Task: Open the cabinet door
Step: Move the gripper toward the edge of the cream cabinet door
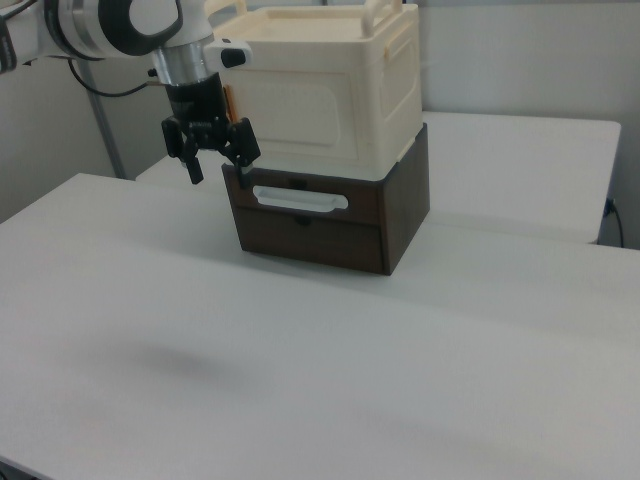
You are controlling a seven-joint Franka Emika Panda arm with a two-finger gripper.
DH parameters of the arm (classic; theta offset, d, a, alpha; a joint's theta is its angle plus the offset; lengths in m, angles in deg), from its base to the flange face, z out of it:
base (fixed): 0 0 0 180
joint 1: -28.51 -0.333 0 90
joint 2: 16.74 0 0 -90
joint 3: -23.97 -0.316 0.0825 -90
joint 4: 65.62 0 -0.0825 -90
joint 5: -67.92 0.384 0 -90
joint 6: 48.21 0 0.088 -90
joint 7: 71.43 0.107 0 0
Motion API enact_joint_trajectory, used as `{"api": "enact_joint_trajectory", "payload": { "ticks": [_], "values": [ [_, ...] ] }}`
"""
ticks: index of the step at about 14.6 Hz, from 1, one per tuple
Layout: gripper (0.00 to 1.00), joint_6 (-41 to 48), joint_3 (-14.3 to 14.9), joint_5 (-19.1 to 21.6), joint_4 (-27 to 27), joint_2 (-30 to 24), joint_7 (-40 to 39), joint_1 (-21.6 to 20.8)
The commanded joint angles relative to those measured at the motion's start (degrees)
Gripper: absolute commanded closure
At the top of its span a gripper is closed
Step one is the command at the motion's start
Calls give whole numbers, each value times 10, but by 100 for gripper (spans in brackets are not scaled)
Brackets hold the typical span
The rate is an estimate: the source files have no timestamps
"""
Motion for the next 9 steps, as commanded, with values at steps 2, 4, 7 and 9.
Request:
{"api": "enact_joint_trajectory", "payload": {
  "ticks": [2, 4, 7, 9],
  "values": [
    [0, -4, 1, -12, -15, -11, 10, -5],
    [0, -6, 2, -12, -15, -10, 10, -4],
    [0, -4, 2, -11, -15, -11, 11, -4],
    [0, -1, 1, -11, -16, -11, 11, -3]
  ]
}}
